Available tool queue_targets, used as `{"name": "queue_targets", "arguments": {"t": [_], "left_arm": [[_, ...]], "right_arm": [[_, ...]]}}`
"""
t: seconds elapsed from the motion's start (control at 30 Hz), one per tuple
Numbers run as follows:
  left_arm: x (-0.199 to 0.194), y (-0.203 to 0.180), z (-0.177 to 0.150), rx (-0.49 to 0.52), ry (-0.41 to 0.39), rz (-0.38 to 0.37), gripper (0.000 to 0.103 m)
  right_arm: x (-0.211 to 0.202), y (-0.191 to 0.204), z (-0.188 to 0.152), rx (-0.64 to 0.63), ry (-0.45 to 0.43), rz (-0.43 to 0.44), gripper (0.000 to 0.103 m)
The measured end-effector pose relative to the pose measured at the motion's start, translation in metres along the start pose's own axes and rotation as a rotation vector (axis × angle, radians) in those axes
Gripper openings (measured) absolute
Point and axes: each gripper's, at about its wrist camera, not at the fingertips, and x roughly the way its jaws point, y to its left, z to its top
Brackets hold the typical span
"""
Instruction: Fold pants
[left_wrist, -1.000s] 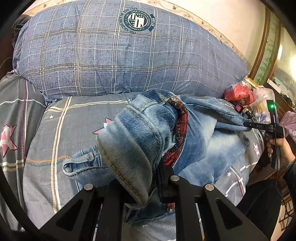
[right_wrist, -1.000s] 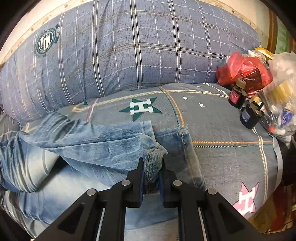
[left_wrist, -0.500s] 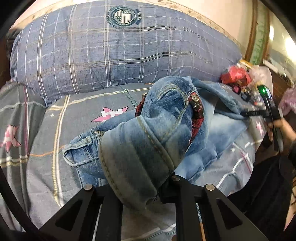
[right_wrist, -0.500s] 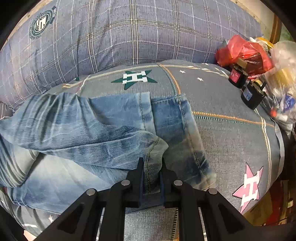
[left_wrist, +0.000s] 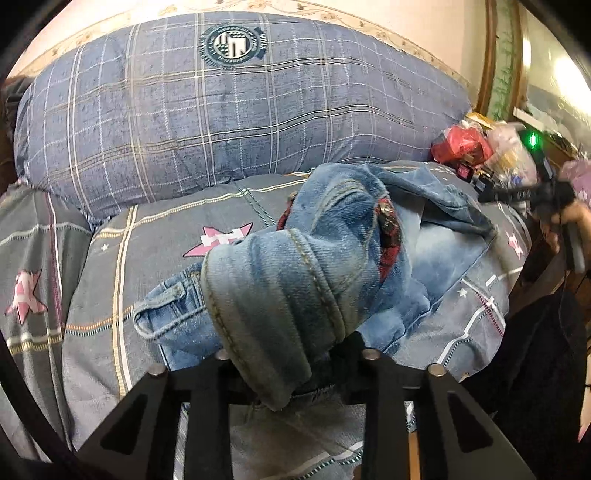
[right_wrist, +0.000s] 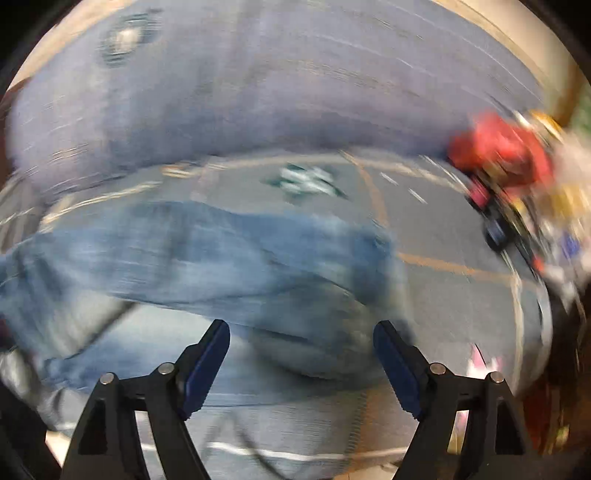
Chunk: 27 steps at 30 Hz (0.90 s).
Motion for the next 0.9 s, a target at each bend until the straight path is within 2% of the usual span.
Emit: {"name": "queue_targets", "arguments": {"t": [0.17, 0.27, 0.33, 0.37, 0.4, 0.43, 0.47, 0.57, 0.63, 0.67, 0.73, 0.8, 0.9], "left_arm": [[-0.001, -0.001, 0.006, 0.018, 0.003, 0.005, 0.024], [0.000, 0.002, 0.010, 0.017, 0.013, -0.002, 0.022], [0.001, 0.005, 0.012, 0.008, 0.010, -0.009, 0.019], [0.002, 0.009, 0.016, -0.009, 0.013, -0.015, 0.018], [0.003, 0.012, 0.019, -0.021, 0.014, -0.014, 0.016], [0.005, 0.017, 0.026, -0.037, 0.011, -0.010, 0.014], [0.007, 0.021, 0.032, -0.046, 0.002, 0.003, 0.013], [0.009, 0.039, 0.058, -0.113, -0.055, 0.078, 0.009], [0.004, 0.050, 0.072, -0.187, -0.125, 0.102, 0.009], [-0.001, 0.056, 0.077, -0.227, -0.188, 0.125, 0.009], [-0.003, 0.062, 0.076, -0.262, -0.228, 0.157, 0.010], [0.004, 0.065, 0.062, -0.315, -0.184, 0.115, 0.010], [0.012, 0.060, 0.022, -0.321, -0.101, 0.091, 0.010]], "right_arm": [[-0.014, 0.092, 0.025, -0.291, -0.060, 0.183, 0.083], [-0.004, 0.142, 0.035, -0.420, -0.073, 0.226, 0.083], [0.012, 0.173, 0.043, -0.487, -0.076, 0.202, 0.082], [0.021, 0.181, 0.046, -0.498, -0.061, 0.196, 0.072], [0.029, 0.190, 0.049, -0.510, -0.039, 0.186, 0.034], [0.039, 0.198, 0.053, -0.527, -0.009, 0.166, 0.010], [0.045, 0.199, 0.058, -0.526, -0.005, 0.148, 0.004], [0.030, 0.193, 0.076, -0.451, -0.121, 0.127, 0.004], [0.003, 0.178, 0.090, -0.360, -0.230, 0.150, 0.004], [-0.010, 0.175, 0.094, -0.330, -0.286, 0.167, 0.004], [-0.033, 0.169, 0.093, -0.303, -0.378, 0.207, 0.004], [-0.038, 0.171, 0.083, -0.331, -0.393, 0.225, 0.004], [-0.015, 0.181, 0.054, -0.404, -0.291, 0.260, 0.004]]}}
